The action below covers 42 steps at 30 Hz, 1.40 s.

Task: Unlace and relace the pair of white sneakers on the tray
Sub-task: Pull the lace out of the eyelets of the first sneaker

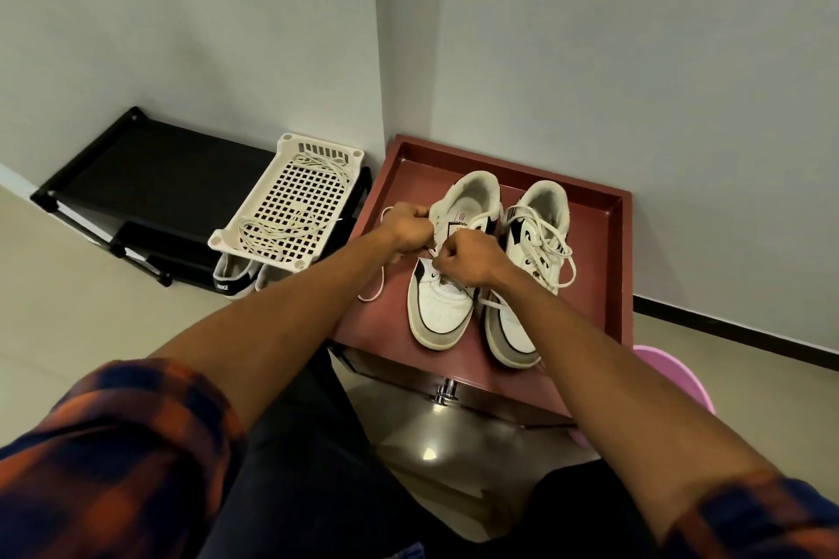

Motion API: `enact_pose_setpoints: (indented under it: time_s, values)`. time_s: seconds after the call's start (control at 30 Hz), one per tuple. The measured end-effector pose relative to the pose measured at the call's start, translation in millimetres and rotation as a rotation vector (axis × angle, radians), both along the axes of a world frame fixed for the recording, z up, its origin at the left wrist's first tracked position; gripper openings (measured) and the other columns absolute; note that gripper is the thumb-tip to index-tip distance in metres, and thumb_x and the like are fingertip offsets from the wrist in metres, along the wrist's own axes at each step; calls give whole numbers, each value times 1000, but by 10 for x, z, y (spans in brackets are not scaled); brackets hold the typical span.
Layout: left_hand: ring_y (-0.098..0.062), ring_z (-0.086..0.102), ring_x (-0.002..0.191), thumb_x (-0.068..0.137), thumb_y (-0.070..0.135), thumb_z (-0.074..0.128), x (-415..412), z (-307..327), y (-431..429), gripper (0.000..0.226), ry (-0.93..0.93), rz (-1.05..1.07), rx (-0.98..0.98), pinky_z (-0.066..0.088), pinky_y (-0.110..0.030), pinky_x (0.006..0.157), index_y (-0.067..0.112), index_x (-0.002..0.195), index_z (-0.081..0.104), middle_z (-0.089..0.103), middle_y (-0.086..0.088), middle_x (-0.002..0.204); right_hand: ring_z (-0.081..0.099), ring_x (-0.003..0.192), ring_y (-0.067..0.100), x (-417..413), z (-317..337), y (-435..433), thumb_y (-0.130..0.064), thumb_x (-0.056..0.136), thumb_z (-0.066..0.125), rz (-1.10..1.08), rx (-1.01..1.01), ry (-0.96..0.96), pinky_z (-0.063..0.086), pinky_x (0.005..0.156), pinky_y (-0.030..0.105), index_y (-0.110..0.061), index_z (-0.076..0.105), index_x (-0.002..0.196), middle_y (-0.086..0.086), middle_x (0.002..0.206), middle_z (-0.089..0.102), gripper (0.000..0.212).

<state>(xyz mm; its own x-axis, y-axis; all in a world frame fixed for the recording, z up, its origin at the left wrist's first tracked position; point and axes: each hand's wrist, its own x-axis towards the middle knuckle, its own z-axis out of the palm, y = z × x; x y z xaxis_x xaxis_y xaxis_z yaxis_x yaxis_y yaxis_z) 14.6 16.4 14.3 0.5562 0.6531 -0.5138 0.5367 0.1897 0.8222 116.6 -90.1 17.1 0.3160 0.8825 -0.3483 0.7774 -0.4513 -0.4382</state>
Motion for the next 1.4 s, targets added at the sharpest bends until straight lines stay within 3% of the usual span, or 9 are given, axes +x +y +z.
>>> enact_pose_setpoints:
  time_s: [0.13, 0.23, 0.43, 0.57, 0.77, 0.9, 1.03, 1.23, 1.4]
  values:
    - [-19, 66, 59, 80, -18, 55, 7, 35, -41, 41, 6, 13, 24, 54, -26, 47, 8, 107, 73, 70, -7, 77, 53, 48, 10, 80, -38, -158, -1, 85, 56, -311, 221, 593, 43, 54, 23, -5, 61, 56, 5, 56, 61, 30]
    - [-22, 70, 66, 78, -15, 59, 42, 24, -82, 37, 23, 21, 42, 58, -30, 55, 11, 100, 74, 71, -5, 77, 40, 42, 10, 162, -4, -236, -5, 83, 47, -410, 170, 788, 30, 41, 21, -6, 57, 57, 11, 62, 56, 28]
    - [-25, 66, 57, 77, -22, 50, 30, -34, -49, 42, -10, 54, -14, 57, -33, 52, 3, 103, 72, 69, -14, 77, 47, 47, 6, 158, 101, 2, -19, 99, 61, -57, -57, 470, 42, 50, 22, -16, 60, 71, -4, 58, 53, 29]
    - [-36, 71, 69, 76, -15, 52, 68, -47, -89, 38, -9, 55, 7, 61, -53, 70, 11, 92, 74, 72, -17, 83, 35, 41, 7, 215, 104, -68, -14, 95, 61, -139, -45, 571, 34, 41, 18, -17, 51, 58, -3, 50, 41, 38]
    - [-32, 71, 67, 77, -11, 53, 94, -12, -142, 37, 31, 81, 51, 62, -47, 67, 9, 100, 75, 73, -15, 82, 49, 49, 6, 185, 66, -147, -19, 96, 67, -100, -34, 494, 42, 54, 20, -3, 75, 75, 7, 60, 65, 27]
    - [-29, 74, 69, 80, -1, 57, 108, 22, -175, 32, 91, 80, 128, 63, -45, 63, 12, 104, 75, 75, -11, 85, 38, 43, 10, 288, 85, -225, -15, 92, 64, -195, -46, 593, 30, 41, 18, -12, 61, 57, -1, 50, 52, 35]
    - [-28, 74, 70, 77, -2, 63, 104, 60, -179, 33, 98, 70, 126, 63, -45, 66, 12, 105, 74, 75, -10, 87, 39, 57, 21, 356, 91, -280, -33, 93, 68, -143, -88, 481, 33, 53, 26, -15, 79, 70, 6, 62, 55, 31]
    - [-25, 73, 70, 81, 0, 66, 91, 83, -196, 32, 95, 63, 123, 63, -40, 69, 13, 109, 72, 74, -10, 89, 31, 43, 15, 363, 216, -281, -19, 92, 60, -109, -159, 543, 26, 47, 25, -15, 63, 58, 2, 47, 44, 34]
    - [-26, 75, 74, 80, -1, 64, 94, 68, -187, 39, 104, 56, 133, 63, -43, 71, 12, 116, 70, 73, -7, 88, 65, 66, 29, 402, 275, -367, -39, 89, 68, 20, -199, 448, 52, 68, 33, -18, 80, 73, 6, 73, 73, 28]
